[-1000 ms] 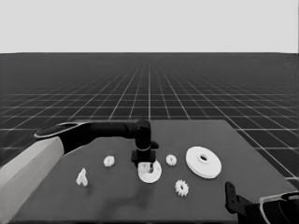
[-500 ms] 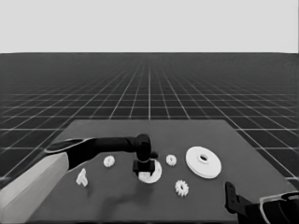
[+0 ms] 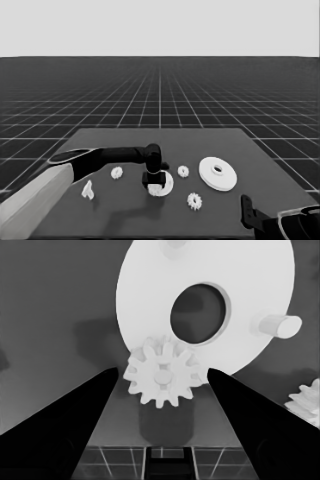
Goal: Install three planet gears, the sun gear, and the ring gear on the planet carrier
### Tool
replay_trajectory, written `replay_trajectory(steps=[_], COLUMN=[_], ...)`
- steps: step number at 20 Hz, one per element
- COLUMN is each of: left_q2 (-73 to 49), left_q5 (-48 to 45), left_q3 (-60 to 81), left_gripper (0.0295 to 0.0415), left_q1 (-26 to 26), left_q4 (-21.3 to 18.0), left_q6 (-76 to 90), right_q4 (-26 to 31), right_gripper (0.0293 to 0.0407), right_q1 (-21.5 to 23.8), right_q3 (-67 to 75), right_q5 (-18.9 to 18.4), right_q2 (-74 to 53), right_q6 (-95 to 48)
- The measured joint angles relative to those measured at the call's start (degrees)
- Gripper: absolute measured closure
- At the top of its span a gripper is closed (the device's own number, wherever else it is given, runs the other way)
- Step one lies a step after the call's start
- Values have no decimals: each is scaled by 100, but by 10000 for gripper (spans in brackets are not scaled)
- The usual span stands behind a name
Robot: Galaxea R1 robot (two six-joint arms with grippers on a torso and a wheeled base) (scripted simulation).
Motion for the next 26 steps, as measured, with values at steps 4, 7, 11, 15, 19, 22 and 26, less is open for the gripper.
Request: replay_trajectory(steps=[4, 7, 11, 15, 19, 22, 26], left_q2=[-103, -105, -991, -2425, -2444, -2262, -2106], left_q5=[178, 178, -30, -302, -333, -787, -1033], left_q3=[530, 553, 851, -207, -487, -946, -1312], left_gripper=[326, 326, 325, 326, 326, 326, 326], left_q1=[-859, -957, -1074, -1178, -1178, -476, -155], left_q4=[-842, -945, -1085, -1308, -1343, -798, -593], left_q6=[-384, -403, 589, 2639, 2947, 3158, 3312], right_q4=[0, 0, 0, 0, 0, 0, 0], right_gripper=[315, 315, 315, 315, 315, 315, 315], right_q1=[0, 0, 0, 0, 0, 0, 0], right_q3=[0, 0, 0, 0, 0, 0, 0], right_q5=[0, 0, 0, 0, 0, 0, 0], right_q2=[0, 0, 0, 0, 0, 0, 0], right_q6=[0, 0, 0, 0, 0, 0, 0])
